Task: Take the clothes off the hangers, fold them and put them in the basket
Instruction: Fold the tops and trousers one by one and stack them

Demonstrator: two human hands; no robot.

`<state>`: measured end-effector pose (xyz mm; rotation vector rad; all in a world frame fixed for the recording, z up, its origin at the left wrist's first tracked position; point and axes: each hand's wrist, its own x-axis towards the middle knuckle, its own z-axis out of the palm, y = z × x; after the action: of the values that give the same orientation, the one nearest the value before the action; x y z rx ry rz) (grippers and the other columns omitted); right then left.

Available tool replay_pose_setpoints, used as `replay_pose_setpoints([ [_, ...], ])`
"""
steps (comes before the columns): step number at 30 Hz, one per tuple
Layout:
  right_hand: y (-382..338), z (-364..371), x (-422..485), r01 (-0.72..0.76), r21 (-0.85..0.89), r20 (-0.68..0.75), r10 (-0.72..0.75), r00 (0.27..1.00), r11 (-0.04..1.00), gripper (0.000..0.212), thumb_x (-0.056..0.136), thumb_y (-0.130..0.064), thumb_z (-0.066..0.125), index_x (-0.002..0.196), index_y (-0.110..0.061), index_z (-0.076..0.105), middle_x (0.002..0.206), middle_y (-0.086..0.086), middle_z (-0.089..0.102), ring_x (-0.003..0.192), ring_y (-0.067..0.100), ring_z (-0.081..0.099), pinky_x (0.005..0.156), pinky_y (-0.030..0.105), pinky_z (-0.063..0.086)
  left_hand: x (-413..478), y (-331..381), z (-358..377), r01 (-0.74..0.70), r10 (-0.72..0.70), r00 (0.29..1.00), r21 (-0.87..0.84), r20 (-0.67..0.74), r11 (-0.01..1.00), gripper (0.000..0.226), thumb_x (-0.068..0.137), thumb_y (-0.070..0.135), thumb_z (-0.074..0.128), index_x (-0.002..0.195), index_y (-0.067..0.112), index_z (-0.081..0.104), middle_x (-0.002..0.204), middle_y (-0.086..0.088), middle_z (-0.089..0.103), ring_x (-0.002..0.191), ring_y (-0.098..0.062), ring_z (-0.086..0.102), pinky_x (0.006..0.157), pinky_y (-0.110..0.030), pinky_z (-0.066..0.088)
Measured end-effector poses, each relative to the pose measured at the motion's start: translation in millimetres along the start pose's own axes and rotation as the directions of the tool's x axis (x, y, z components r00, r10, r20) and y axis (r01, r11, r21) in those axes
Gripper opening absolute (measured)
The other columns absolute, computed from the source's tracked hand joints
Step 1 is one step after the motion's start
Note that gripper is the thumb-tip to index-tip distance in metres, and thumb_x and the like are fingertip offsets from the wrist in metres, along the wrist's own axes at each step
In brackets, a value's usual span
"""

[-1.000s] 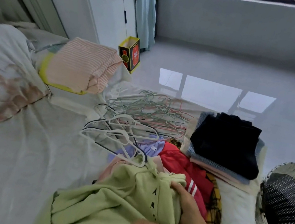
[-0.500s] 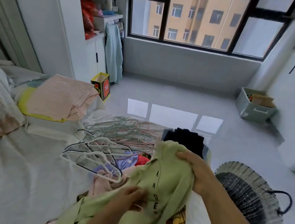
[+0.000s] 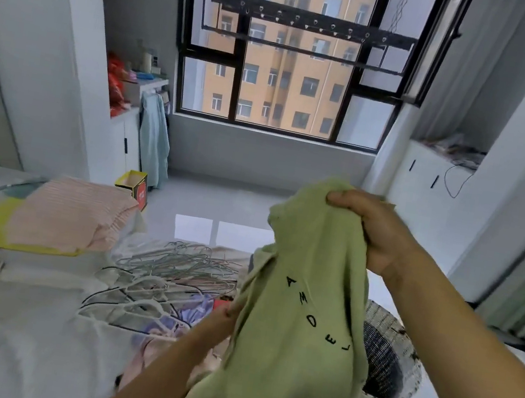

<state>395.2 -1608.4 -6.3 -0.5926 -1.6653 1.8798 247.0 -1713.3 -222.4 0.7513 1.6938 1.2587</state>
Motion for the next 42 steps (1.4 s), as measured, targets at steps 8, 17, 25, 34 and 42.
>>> replay_pose_setpoints([
  [8,-10,-20,-14,-0.027,-0.177,-0.267,-0.021,0.963,0.984,0.019,0.089,-0.011,0.054,0.106,-0.010,0.063,0.090,0.006,0.069,0.074,0.016,0.065,0.065,0.024,0.056,3,15,-65,-0.047,0.028,0.997,-0.280,-0.073,0.959,0.022,0.074,0.025,0.072,0.090,0.010,0.069,0.096,-0.016,0.071,0.076,-0.023,0.068,0.072,-0.034,0.056],
  [17,35,-3,18,-0.395,-0.494,-0.373,0.221,0.901,0.775,0.019,0.083,-0.023,0.068,0.083,-0.004,0.068,0.084,0.011,0.069,0.074,0.021,0.063,0.069,0.026,0.050,-2,144,-245,-0.361,0.372,0.921,0.107,-0.113,0.926,0.013,0.092,0.019,0.057,0.100,0.012,0.064,0.093,-0.005,0.065,0.086,-0.020,0.061,0.076,-0.026,0.052],
  [25,87,54,50,-0.504,-0.367,-0.200,0.463,0.863,0.781,0.042,0.068,-0.038,0.074,0.079,0.001,0.063,0.058,0.007,0.058,0.048,0.013,0.052,0.050,0.021,0.046,2,189,-315,-0.491,0.568,0.779,0.306,-0.265,0.816,0.016,0.095,0.012,0.051,0.105,0.008,0.062,0.103,-0.006,0.057,0.096,-0.019,0.049,0.079,-0.026,0.041],
  [34,61,67,61,-0.064,-0.197,-0.098,0.045,0.994,0.978,0.082,0.037,-0.050,0.090,0.098,-0.005,0.060,0.085,0.004,0.065,0.078,0.013,0.060,0.076,0.029,0.052,-8,195,-346,-0.482,0.589,0.715,0.345,-0.377,0.805,0.013,0.090,0.011,0.056,0.081,0.020,0.055,0.079,0.003,0.052,0.075,-0.013,0.046,0.067,-0.025,0.039],
  [42,70,64,44,-0.117,-0.659,-0.217,-0.038,0.975,0.743,0.024,0.090,-0.028,0.060,0.072,-0.016,0.050,0.076,0.002,0.056,0.071,0.017,0.050,0.065,0.028,0.036,-18,186,-319,-0.359,0.336,0.782,0.061,-0.525,0.932,0.010,0.093,0.007,0.052,0.092,0.011,0.061,0.099,-0.011,0.057,0.088,-0.022,0.051,0.078,-0.029,0.044],
])
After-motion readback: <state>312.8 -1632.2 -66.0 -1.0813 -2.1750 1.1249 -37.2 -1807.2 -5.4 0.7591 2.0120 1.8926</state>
